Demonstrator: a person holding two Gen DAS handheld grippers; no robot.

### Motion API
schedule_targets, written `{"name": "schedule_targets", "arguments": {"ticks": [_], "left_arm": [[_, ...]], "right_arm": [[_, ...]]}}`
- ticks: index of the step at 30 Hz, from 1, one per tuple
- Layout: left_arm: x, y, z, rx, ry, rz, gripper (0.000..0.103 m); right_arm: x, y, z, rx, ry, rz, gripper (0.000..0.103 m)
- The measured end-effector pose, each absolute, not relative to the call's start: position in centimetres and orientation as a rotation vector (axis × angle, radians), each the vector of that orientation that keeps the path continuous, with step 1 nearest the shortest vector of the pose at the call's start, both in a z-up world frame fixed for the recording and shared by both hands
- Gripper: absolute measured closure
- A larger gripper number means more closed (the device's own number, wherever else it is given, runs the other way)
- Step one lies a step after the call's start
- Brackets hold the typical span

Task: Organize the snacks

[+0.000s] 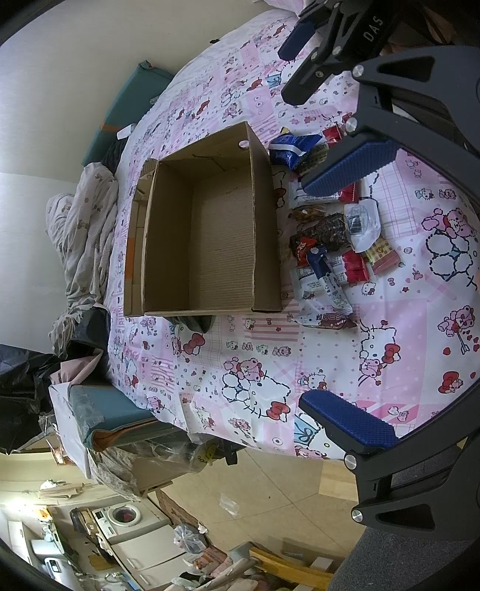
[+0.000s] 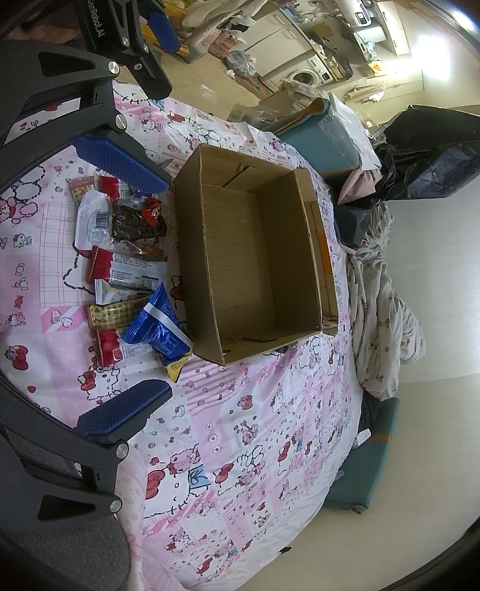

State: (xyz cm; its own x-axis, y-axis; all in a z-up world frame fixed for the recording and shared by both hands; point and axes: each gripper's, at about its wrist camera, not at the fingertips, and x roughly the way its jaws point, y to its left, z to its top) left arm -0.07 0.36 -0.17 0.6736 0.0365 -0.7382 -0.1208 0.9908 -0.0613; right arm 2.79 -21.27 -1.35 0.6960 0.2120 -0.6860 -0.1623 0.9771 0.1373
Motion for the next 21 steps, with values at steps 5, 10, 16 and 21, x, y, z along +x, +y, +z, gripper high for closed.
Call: {"name": "schedule_targets", "arguments": {"ticks": [5, 10, 16, 21], "left_arm": [[-0.09, 0.43, -0.13, -0.109, 0.829, 0.092, 0.000], [-0.07, 0.45, -0.13, -0.110, 0.830, 0.092, 0.000], [-0.09, 0.55, -0.06, -0.113, 0.833, 0.093, 0.000], [-0.07, 0.36, -0.09, -0.103, 0.830, 0.088, 0.000]], "right_arm": [[2.84, -21.15, -1.49, 0.069, 0.781, 0.208, 0.000], [2.90, -21.19, -1.59, 0.076, 0.785, 0.207, 0.000], [2.91, -21.28, -1.75, 0.079, 0.791, 0.205, 0.000], [2.98, -21.40, -1.71, 0.089, 0.795, 0.205, 0.000]]}}
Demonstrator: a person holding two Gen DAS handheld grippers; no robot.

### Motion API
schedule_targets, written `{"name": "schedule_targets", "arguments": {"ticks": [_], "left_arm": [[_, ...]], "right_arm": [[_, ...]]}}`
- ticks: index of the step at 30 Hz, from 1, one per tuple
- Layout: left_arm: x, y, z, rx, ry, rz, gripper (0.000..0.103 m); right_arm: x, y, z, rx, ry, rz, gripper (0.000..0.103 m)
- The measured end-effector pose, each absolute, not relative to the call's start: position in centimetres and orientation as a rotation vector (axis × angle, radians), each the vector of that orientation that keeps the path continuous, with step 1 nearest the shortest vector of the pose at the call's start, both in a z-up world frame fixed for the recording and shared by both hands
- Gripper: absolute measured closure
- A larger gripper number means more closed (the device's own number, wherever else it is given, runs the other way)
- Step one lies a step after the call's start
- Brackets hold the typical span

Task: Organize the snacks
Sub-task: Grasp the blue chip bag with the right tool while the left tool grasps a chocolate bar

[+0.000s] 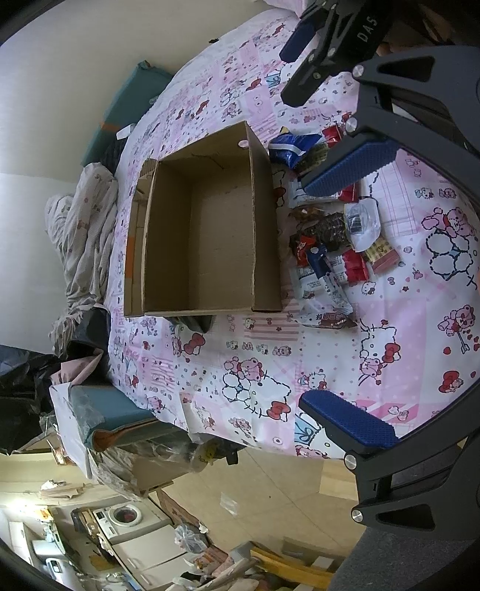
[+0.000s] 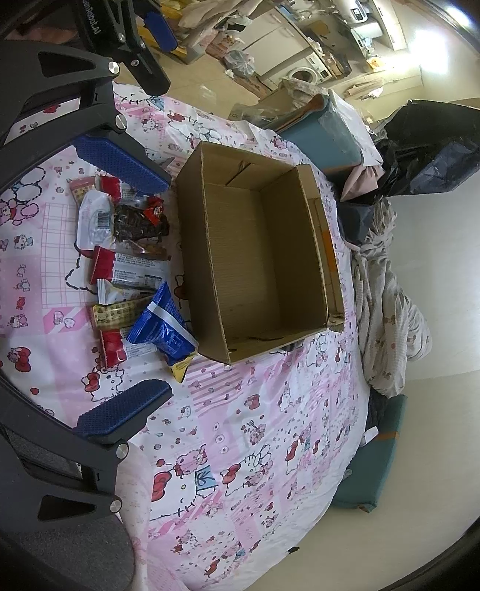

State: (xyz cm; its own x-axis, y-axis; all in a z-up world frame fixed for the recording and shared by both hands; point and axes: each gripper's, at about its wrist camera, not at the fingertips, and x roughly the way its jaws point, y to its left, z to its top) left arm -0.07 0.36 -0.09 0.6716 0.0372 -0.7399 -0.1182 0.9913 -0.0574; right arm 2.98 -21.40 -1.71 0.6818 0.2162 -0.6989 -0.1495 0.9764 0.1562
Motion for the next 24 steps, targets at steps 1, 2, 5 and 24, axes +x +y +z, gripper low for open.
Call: {"name": "schedule_targets", "arguments": {"ticks": [1, 2, 5, 24], "left_arm": [[-0.1, 0.3, -0.1, -0.102, 0.831, 0.087, 0.000], [0.0, 0.4, -0.1, -0.102, 0.832, 0.088, 0.000], [0.1, 0.4, -0.1, -0.109, 0.840, 0.087, 0.000], [7.3, 5.4, -3.0, -0.198, 1.112, 0.186, 0.006]], "right_arm": [[3.0, -21.5, -1.7, 0.093, 0.795, 0.205, 0.000], [3.0, -21.5, -1.7, 0.091, 0.797, 0.204, 0.000], [3.4, -21.6, -1.7, 0.100, 0.811, 0.195, 0.000], [14.4, -29.7, -9.3, 0.561, 1.264, 0.085, 0.017]]}}
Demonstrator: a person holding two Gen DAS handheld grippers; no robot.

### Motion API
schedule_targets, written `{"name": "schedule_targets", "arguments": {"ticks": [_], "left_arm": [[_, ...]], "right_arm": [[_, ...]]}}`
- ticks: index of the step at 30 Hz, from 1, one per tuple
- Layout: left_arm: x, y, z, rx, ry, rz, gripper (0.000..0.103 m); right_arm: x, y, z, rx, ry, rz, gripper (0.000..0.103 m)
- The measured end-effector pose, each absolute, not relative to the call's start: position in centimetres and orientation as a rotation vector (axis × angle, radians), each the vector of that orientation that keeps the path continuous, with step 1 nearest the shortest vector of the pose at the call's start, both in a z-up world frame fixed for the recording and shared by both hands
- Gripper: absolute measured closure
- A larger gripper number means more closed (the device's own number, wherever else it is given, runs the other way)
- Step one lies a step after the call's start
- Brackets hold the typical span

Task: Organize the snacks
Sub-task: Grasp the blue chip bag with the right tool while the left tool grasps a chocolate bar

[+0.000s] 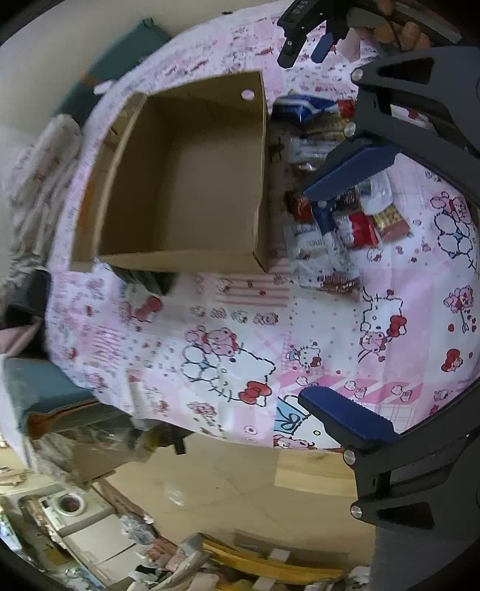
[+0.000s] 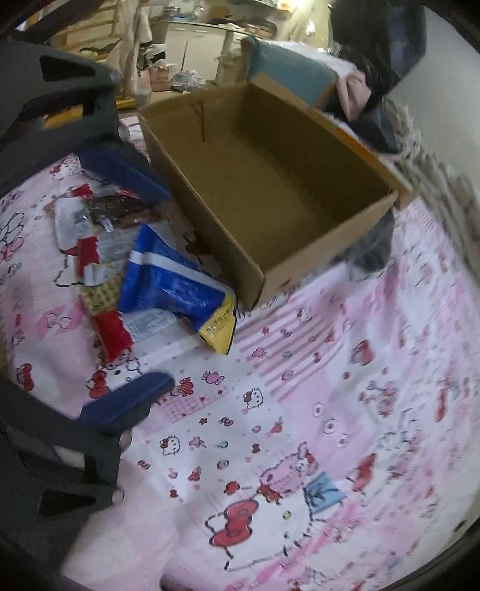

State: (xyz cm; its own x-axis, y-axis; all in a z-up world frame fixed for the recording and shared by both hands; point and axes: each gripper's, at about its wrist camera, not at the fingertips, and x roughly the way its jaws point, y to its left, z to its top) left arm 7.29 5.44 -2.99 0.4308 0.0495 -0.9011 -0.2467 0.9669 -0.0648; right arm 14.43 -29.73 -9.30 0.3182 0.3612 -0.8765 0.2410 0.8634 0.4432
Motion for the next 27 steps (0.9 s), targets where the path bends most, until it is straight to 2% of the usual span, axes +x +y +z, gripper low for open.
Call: {"name": "schedule_targets", "arguments": {"ticks": [2, 6, 9, 13, 14, 15, 18, 21, 24, 27], "left_arm": [[8.0, 5.8, -3.8, -0.214, 1.146, 0.187, 0.010], [8.8, 6.7, -5.3, -0.261, 1.191, 0.203, 0.011], [9.1, 6.9, -6.3, -0.284, 1.213, 0.206, 0.018], [9.2, 7.2, -7.2, -0.319, 1.246, 0.203, 0.019], [9.3, 7.2, -7.3, -0.318, 1.250, 0.204, 0.020], [9.3, 7.3, -7.4, -0.318, 1.253, 0.204, 0.021], [10.0, 7.4, -8.2, -0.327, 1.283, 0.187, 0.030], [10.9, 7.2, -9.6, -0.349, 1.337, 0.144, 0.042], [11.5, 6.8, -10.5, -0.339, 1.362, 0.131, 0.045], [12.1, 6.2, -12.0, -0.323, 1.397, 0.123, 0.055]], "right_arm": [[15.4, -29.2, -10.5, 0.552, 1.316, 0.089, 0.021], [17.1, -27.7, -12.7, 0.509, 1.403, 0.098, 0.026], [18.2, -26.6, -13.8, 0.455, 1.431, 0.087, 0.029], [19.2, -26.4, -14.9, 0.464, 1.461, 0.075, 0.034], [19.3, -26.4, -15.3, 0.470, 1.467, 0.077, 0.039], [19.4, -26.4, -15.5, 0.470, 1.474, 0.082, 0.049], [19.3, -26.4, -15.3, 0.459, 1.456, 0.082, 0.062], [18.4, -27.3, -14.4, 0.515, 1.423, 0.105, 0.064], [17.2, -28.2, -13.2, 0.554, 1.391, 0.137, 0.065], [15.4, -28.8, -12.1, 0.564, 1.360, 0.196, 0.065]]}}
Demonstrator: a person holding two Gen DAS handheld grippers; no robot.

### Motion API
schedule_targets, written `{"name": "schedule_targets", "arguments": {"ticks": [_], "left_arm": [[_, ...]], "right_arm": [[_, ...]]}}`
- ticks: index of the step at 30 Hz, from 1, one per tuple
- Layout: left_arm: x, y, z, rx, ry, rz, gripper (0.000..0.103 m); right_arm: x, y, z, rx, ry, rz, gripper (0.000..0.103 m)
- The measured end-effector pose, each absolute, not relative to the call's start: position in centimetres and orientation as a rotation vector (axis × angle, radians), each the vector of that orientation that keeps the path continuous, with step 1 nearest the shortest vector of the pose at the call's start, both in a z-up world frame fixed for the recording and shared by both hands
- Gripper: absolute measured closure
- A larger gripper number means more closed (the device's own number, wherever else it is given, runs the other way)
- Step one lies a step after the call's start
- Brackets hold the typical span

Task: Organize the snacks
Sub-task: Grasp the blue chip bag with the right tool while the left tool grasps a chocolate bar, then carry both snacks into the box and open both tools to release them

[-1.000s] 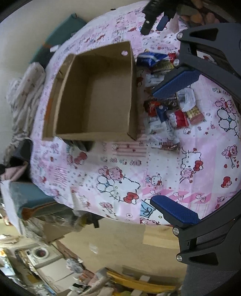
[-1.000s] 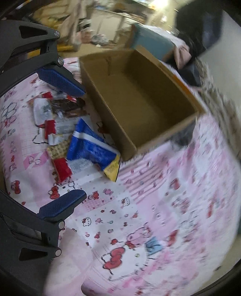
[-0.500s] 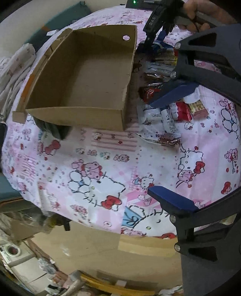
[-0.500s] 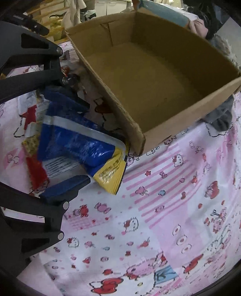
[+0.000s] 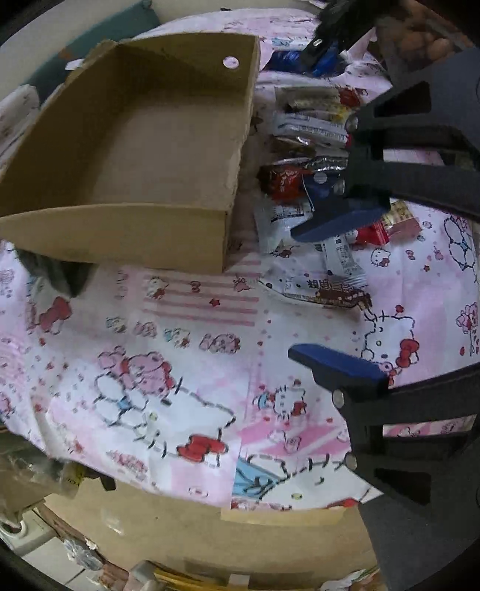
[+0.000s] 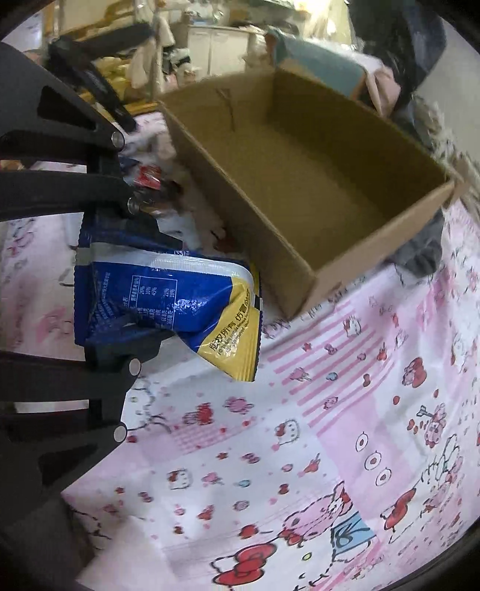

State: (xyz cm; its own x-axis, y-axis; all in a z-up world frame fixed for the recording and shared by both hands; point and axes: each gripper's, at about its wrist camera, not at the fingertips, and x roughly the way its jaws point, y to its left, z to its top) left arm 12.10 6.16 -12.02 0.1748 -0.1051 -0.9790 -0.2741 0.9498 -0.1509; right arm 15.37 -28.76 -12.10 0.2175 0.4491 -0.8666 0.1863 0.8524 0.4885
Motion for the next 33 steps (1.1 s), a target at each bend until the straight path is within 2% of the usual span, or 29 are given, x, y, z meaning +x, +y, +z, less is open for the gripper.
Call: {"name": "schedule_targets", "arguments": {"ticks": [6, 7, 14, 20, 27, 33], "left_arm": [[12.8, 4.5, -15.1, -0.273, 1.485, 0.084, 0.086], [12.7, 4.3, -15.2, -0.261, 1.487, 0.082, 0.088], [10.7, 5.6, -10.9, -0.304, 1.381, 0.152, 0.088], [8.7, 7.0, -6.3, -0.359, 1.243, 0.197, 0.088], [11.9, 6.0, -2.0, -0.297, 1.105, 0.119, 0.089], [15.0, 3.6, 0.2, -0.226, 1.054, 0.042, 0.088]], "right_arm": [[13.4, -27.8, -11.4, 0.595, 1.321, 0.301, 0.065], [13.3, -27.8, -11.2, 0.597, 1.317, 0.311, 0.065], [12.1, -26.5, -10.6, 0.606, 1.282, 0.429, 0.065], [11.5, -25.0, -7.3, 0.581, 1.142, 0.535, 0.065], [13.4, -25.1, -4.7, 0.571, 0.992, 0.571, 0.065], [15.6, -25.2, -4.9, 0.542, 0.979, 0.528, 0.065]]}}
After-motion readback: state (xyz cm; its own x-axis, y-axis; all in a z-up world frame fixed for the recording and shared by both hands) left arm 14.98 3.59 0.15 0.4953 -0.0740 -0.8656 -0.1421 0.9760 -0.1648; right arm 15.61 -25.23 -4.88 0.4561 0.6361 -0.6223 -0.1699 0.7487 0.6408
